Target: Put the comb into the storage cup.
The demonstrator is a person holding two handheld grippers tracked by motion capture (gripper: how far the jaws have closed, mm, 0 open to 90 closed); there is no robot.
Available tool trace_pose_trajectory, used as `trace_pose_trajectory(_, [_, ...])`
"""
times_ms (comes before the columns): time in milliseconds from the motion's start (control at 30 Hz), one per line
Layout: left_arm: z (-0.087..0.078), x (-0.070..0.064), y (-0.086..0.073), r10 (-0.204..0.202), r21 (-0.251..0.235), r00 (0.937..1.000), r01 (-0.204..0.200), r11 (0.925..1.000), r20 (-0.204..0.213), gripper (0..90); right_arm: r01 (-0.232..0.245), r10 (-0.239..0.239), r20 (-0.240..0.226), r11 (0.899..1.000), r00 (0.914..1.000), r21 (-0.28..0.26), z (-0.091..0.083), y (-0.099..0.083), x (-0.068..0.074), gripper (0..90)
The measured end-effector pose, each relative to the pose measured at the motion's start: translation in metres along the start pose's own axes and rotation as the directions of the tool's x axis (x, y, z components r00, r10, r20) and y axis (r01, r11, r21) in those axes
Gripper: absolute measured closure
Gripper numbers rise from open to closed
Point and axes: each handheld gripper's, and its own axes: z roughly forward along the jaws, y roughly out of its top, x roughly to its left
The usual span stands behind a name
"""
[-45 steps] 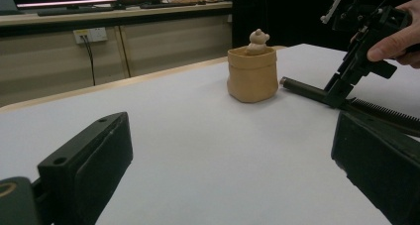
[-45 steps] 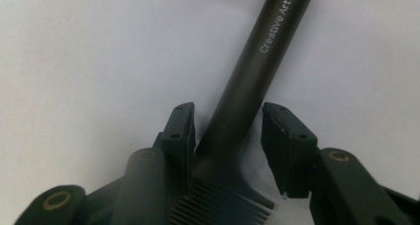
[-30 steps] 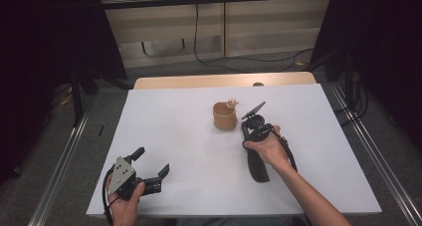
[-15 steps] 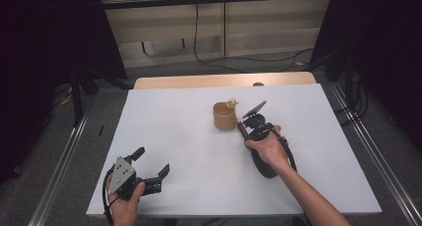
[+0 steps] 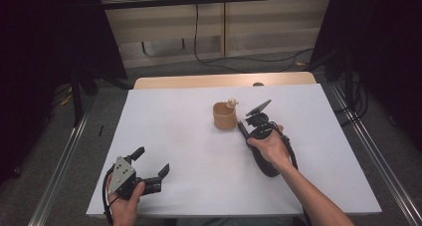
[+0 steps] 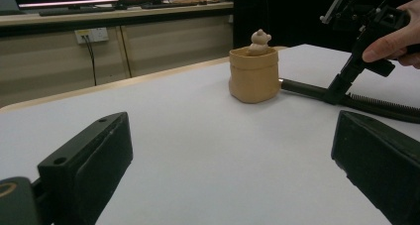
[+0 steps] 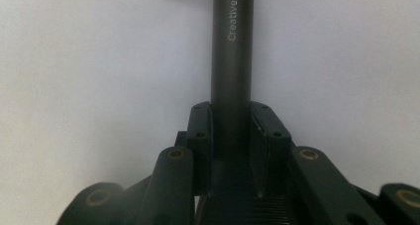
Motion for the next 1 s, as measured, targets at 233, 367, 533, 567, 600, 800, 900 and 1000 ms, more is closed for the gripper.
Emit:
trace_pose_trajectory(233, [0.000, 0.000, 0.000, 0.001, 0.000, 1.0000, -0.001, 1.0000, 0.001, 2.5, -0.012, 0.012, -0.020, 1.000, 0.9997, 0.002, -0.003, -0.002, 0.000, 72.6])
trace_pose_trajectory(367, [0.000, 0.000, 0.000, -0.001, 0.001, 1.0000, 0.001, 1.0000, 0.000, 2.5, -0.009, 0.008, -0.033, 1.000, 0.9994, -0.015, -0.007, -0.004, -0.001, 72.6])
trace_pose_trajectory(533, [0.000, 0.001, 0.000, 0.019, 0.006, 0.9998, -0.019, 0.9998, 0.007, 2.5, -0.019, 0.017, -0.051, 0.999, 0.9985, -0.043, -0.015, -0.004, -0.006, 72.7])
trace_pose_trajectory(567, [0.000, 0.001, 0.000, 0.020, 0.005, 0.9998, -0.020, 0.9998, 0.010, 2.5, -0.018, 0.016, -0.055, 0.998, 0.9984, -0.052, -0.017, -0.005, -0.008, 72.7])
trace_pose_trajectory(600, [0.001, -0.001, 0.000, 0.000, 0.000, 1.0000, 0.000, 1.0000, 0.005, 2.5, -0.018, 0.014, -0.062, 0.998, 0.9980, -0.054, -0.019, -0.005, -0.008, 72.7])
trace_pose_trajectory(800, [0.001, -0.001, 0.000, 0.002, 0.001, 1.0000, -0.002, 1.0000, 0.005, 2.3, -0.012, 0.007, -0.074, 0.997, 0.9972, -0.076, -0.028, -0.005, -0.013, 72.7])
trace_pose_trajectory(900, [0.000, 0.001, 0.000, 0.016, 0.001, 0.9998, -0.016, 0.9999, 0.009, 2.3, -0.014, 0.005, -0.088, 0.995, 0.9961, -0.098, -0.033, -0.006, -0.015, 72.7])
trace_pose_trajectory(1000, [0.001, 0.000, -0.001, 0.001, 0.002, 1.0000, -0.001, 1.0000, 0.002, 2.3, -0.004, -0.007, -0.089, 0.992, 0.9960, -0.125, -0.037, -0.007, -0.015, 72.8])
